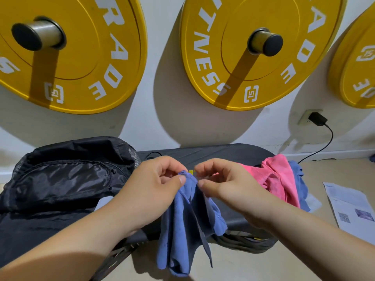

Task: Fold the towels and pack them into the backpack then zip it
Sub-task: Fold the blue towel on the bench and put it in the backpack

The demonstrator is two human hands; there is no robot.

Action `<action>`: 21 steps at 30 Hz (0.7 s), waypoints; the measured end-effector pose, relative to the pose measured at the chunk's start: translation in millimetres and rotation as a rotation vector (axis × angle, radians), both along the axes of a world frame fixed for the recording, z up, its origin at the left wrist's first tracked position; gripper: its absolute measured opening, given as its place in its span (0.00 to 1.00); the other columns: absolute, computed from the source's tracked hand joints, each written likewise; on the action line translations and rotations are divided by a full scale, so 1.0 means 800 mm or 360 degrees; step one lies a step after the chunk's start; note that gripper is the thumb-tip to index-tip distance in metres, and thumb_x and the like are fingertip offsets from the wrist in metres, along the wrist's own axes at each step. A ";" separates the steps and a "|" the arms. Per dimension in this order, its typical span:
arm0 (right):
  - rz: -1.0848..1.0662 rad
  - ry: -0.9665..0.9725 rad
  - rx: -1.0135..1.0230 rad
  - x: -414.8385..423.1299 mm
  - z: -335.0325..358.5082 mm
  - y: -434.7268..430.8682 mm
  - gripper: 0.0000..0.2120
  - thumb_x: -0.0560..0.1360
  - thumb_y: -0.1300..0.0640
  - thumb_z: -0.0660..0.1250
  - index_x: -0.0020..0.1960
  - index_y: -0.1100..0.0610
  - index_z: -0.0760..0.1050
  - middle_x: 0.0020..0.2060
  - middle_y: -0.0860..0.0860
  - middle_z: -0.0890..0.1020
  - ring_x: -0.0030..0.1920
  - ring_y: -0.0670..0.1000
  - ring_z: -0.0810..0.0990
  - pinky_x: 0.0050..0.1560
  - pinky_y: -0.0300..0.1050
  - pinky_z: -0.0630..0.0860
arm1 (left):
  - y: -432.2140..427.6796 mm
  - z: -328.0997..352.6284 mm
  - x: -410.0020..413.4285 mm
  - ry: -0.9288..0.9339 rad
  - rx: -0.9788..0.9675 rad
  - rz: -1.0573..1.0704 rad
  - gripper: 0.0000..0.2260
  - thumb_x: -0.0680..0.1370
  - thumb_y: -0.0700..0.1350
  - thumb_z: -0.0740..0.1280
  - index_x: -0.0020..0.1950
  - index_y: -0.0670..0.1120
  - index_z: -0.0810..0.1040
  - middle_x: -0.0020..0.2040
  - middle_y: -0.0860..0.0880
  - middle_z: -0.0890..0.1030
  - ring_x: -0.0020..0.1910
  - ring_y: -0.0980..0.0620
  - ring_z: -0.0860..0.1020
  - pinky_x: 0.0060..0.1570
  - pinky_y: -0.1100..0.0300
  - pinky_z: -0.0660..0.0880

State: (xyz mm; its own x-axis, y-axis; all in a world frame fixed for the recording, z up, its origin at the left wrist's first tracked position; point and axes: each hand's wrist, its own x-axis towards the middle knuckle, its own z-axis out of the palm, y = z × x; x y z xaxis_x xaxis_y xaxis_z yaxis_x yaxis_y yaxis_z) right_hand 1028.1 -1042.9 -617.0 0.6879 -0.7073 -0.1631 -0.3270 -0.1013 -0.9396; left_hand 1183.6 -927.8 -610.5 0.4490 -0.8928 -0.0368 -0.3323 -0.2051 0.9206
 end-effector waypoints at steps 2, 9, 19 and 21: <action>0.0103 0.0057 -0.0170 -0.003 -0.001 -0.005 0.18 0.74 0.61 0.75 0.61 0.47 0.80 0.55 0.44 0.84 0.55 0.39 0.81 0.60 0.43 0.77 | 0.004 0.009 0.006 0.0002 -0.0028 -0.0135 0.10 0.81 0.38 0.66 0.46 0.53 0.80 0.42 0.47 0.86 0.37 0.52 0.79 0.42 0.61 0.73; 0.0387 -0.0090 -0.0314 -0.008 0.013 0.005 0.05 0.74 0.57 0.76 0.45 0.56 0.81 0.42 0.52 0.87 0.43 0.48 0.83 0.51 0.57 0.81 | 0.017 0.035 0.019 0.0079 -0.0301 -0.0253 0.11 0.83 0.36 0.63 0.47 0.51 0.77 0.40 0.42 0.84 0.35 0.51 0.77 0.36 0.62 0.73; 0.0346 0.0594 -0.0537 -0.014 -0.017 -0.019 0.16 0.67 0.70 0.59 0.36 0.50 0.77 0.27 0.42 0.75 0.30 0.41 0.71 0.32 0.45 0.72 | 0.005 0.020 0.037 0.0084 -0.0485 0.0149 0.09 0.83 0.38 0.64 0.48 0.51 0.78 0.40 0.39 0.83 0.35 0.48 0.72 0.38 0.53 0.68; 0.0303 0.0735 -0.0543 -0.019 -0.028 -0.028 0.07 0.65 0.67 0.60 0.37 0.58 0.73 0.29 0.49 0.74 0.31 0.47 0.73 0.34 0.50 0.74 | 0.002 0.015 0.044 0.0083 -0.0488 0.0232 0.07 0.82 0.38 0.64 0.49 0.49 0.78 0.40 0.40 0.83 0.36 0.48 0.73 0.39 0.54 0.68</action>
